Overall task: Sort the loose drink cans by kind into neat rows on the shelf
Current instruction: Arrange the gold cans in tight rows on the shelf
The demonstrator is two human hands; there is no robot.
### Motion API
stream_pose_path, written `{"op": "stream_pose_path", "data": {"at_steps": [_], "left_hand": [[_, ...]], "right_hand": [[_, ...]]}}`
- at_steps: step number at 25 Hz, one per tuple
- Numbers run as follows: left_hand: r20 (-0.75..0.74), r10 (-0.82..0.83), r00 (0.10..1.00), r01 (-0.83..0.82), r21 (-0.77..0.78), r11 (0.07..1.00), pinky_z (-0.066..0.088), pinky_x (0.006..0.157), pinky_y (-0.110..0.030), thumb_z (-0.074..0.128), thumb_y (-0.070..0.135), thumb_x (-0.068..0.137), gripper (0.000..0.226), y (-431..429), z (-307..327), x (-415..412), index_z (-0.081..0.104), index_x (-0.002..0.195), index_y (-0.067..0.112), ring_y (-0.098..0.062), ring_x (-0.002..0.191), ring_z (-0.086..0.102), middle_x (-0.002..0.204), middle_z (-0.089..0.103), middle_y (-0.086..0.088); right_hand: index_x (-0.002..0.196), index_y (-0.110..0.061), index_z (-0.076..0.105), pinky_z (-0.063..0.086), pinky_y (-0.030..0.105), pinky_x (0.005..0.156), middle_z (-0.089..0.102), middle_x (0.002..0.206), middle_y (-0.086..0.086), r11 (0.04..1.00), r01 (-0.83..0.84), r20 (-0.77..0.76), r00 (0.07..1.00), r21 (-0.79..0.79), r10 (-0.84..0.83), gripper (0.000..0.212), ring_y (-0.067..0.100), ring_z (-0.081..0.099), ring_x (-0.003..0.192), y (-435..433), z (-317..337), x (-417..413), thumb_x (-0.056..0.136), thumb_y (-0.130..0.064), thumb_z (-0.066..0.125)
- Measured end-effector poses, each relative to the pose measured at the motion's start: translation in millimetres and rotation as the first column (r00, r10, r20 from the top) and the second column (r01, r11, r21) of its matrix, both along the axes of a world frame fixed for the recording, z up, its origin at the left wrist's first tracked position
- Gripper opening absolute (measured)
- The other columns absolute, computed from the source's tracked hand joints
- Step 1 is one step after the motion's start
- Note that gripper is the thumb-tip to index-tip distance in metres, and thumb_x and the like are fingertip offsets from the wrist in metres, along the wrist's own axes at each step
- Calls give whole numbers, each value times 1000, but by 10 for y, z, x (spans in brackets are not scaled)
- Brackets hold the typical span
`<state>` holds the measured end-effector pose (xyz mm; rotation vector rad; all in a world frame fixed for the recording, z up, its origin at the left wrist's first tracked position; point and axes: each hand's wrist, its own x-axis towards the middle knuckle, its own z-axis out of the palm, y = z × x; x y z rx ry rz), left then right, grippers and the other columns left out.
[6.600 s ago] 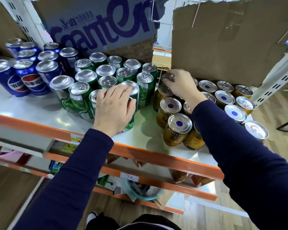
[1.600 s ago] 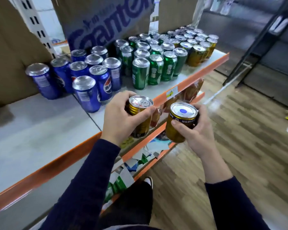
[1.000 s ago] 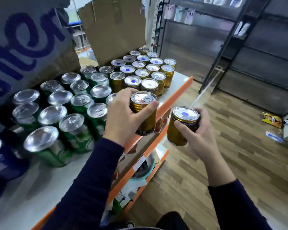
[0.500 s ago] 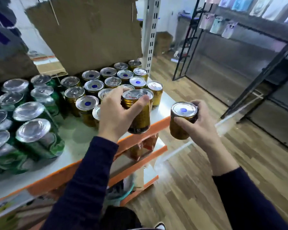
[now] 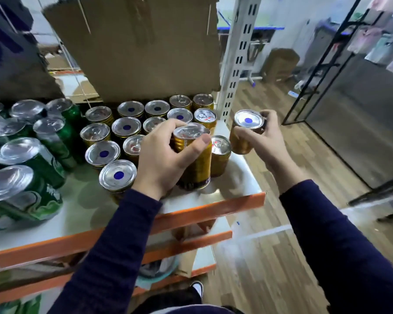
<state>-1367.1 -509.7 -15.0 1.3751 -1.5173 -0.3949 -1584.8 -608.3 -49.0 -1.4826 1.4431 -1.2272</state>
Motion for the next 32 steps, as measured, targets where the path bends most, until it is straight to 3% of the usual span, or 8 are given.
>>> {"op": "stream_pose_path", "data": {"at_steps": [4,7,10,12,16,20,25,32], "left_hand": [[18,22,1000,-22,25,999,42,63,-13,54,69,72,51,-28,-2,-47,64,88,22,-2,79,58,82,62,12],[1,70,998,-70,52,996,41,62,-14,52,69,72,52,5,13,-76,64,88,21,-3,77,58,81,63,10],[0,141,990,-141,65,988,41,63,-13,52,69,72,52,75,38,-166,64,90,21,-2,78,58,83,63,11],[6,175,985,-175,68,982,41,66,-11,55,68,72,47,154,27,-266,63,93,26,1,82,58,86,63,14],[124,201,972,-217,130,968,43,81,-17,59,73,70,59,311,-127,-553,64,109,29,-2,96,58,104,65,15],[333,236,913,-314,205,927,36,95,-27,57,75,64,83,404,-293,-786,58,128,22,-17,117,52,127,61,3],[321,242,915,-303,157,940,34,103,-31,73,54,71,75,403,-468,-937,56,132,14,-22,119,47,126,54,-4],[412,293,863,-389,170,905,42,86,-31,70,62,72,79,368,-541,-896,50,136,20,-17,110,47,122,39,-2]], "right_hand": [[109,-21,47,50,18,70,65,106,0,966,-243,97,967,82,235,57,0,64,87,-279,-196,198,64,-38,79],[121,-24,51,45,29,92,62,121,0,906,-395,192,911,153,365,55,10,58,111,-303,-380,204,77,-56,60],[130,-34,51,39,27,103,58,130,-14,843,-506,148,862,182,485,43,5,51,123,-299,-409,70,95,-54,35],[134,-31,52,36,22,105,57,129,-23,854,-487,-24,866,184,500,41,-2,50,122,-153,-430,-70,99,-46,36],[127,-3,57,35,28,102,56,133,11,894,-435,-567,712,106,414,39,24,51,125,320,-647,-425,92,-20,59],[86,-7,52,44,37,79,50,100,7,824,-566,-593,653,32,472,7,24,52,95,590,-669,-541,91,-11,54],[89,-4,52,34,27,71,51,101,6,825,-560,-679,634,-74,370,11,25,49,100,667,-722,-553,94,-12,47],[86,-10,64,42,28,67,60,97,0,830,-549,-649,667,-98,365,13,18,54,90,707,-729,-592,90,-15,53]]}}
